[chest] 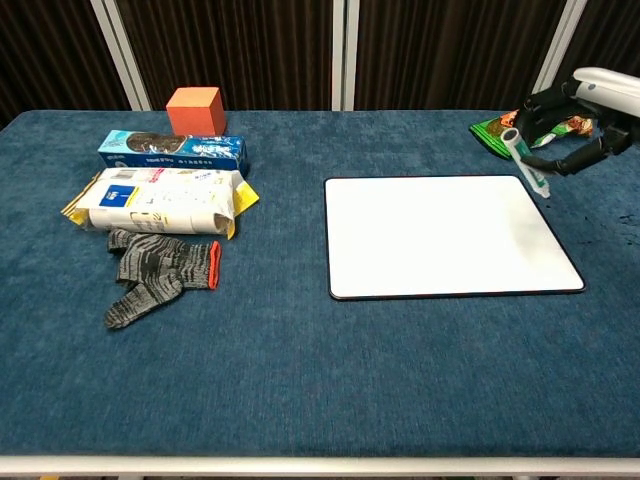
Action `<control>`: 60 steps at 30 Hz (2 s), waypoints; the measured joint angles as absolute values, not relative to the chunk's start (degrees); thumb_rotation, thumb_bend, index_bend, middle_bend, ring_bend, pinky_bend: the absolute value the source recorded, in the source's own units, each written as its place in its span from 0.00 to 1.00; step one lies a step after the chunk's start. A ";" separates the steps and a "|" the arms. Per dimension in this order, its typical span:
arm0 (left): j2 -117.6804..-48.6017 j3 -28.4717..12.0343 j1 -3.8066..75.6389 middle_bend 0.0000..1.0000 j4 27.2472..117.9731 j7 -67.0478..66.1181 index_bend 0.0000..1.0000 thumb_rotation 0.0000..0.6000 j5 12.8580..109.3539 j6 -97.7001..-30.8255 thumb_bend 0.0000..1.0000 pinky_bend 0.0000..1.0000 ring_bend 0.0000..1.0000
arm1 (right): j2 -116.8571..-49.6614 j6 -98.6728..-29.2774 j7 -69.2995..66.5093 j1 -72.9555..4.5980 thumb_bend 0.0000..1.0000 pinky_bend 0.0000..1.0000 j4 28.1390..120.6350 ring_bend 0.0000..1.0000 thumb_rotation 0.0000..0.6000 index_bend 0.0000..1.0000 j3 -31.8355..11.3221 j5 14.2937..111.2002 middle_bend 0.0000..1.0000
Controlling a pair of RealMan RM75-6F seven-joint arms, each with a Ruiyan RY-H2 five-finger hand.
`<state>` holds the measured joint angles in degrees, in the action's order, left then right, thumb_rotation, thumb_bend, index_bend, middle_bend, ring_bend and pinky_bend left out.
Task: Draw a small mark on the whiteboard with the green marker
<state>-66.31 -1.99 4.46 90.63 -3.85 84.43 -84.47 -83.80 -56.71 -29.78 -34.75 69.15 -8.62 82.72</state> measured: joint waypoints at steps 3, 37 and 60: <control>-66.14 -1.80 4.33 0.11 90.75 -3.49 0.13 1.00 84.38 -84.38 0.00 0.05 0.00 | -86.28 -55.51 -37.33 -36.20 0.47 0.25 66.86 0.35 1.00 0.66 -9.55 82.43 0.56; -66.64 -1.64 4.48 0.11 89.42 -1.39 0.13 1.00 84.49 -83.68 0.00 0.05 0.00 | -106.15 -59.25 -53.52 -42.43 0.49 0.25 46.38 0.35 1.00 0.67 -4.59 89.52 0.56; -67.53 -1.44 3.92 0.11 87.96 0.01 0.13 1.00 84.25 -83.93 0.00 0.05 0.00 | -105.51 -58.24 -50.74 -41.42 0.50 0.25 45.27 0.35 1.00 0.67 -6.96 85.16 0.56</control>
